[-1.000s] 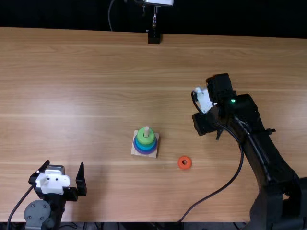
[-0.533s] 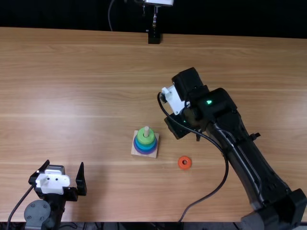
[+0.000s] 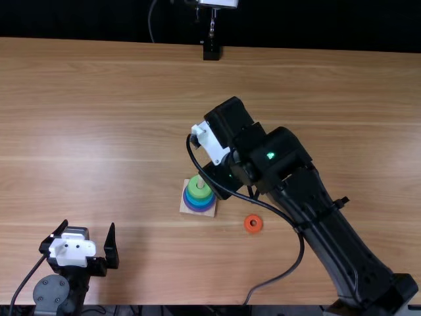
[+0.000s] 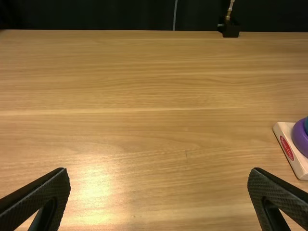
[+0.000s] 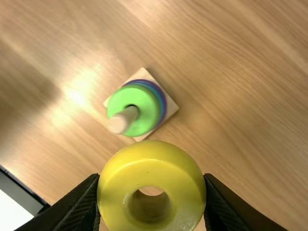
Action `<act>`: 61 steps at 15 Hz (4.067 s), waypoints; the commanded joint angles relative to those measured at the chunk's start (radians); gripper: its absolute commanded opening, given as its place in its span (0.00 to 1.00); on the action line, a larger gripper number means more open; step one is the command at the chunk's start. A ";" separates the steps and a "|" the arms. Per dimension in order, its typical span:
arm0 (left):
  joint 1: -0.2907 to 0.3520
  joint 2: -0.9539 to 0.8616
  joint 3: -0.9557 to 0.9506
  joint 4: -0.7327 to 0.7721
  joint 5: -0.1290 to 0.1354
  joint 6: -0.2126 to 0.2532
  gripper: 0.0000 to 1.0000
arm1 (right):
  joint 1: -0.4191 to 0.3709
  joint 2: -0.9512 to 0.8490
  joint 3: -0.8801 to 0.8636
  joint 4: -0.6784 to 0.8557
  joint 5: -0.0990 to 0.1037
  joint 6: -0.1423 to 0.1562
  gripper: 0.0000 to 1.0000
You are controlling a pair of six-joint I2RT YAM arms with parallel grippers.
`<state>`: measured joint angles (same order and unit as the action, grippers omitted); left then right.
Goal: Build the Hanoi tower: stack the rings onto the peg from bottom to top in this color order: purple, dark blue, light blue, dark green, light green, yellow, orange.
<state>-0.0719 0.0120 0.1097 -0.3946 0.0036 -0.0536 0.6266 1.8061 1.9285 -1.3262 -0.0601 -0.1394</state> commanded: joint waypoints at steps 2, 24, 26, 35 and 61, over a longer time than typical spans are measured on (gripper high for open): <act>0.004 -0.012 -0.110 -0.075 -0.005 0.008 1.00 | 0.022 -0.019 0.055 -0.002 -0.008 0.014 0.00; 0.004 -0.012 -0.110 -0.075 -0.005 0.008 1.00 | 0.058 0.093 0.067 0.040 -0.015 0.016 0.00; 0.004 -0.012 -0.110 -0.075 -0.005 0.008 1.00 | 0.058 0.095 0.056 0.038 -0.019 0.014 0.00; 0.004 -0.012 -0.110 -0.075 -0.005 0.008 1.00 | 0.051 0.096 0.015 0.040 -0.028 0.012 0.00; 0.004 -0.012 -0.110 -0.075 -0.005 0.008 1.00 | 0.047 0.157 -0.008 0.206 -0.025 0.014 1.00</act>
<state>-0.0723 0.0120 0.1097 -0.3943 0.0036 -0.0536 0.6739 1.9774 1.9144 -1.1118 -0.0856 -0.1291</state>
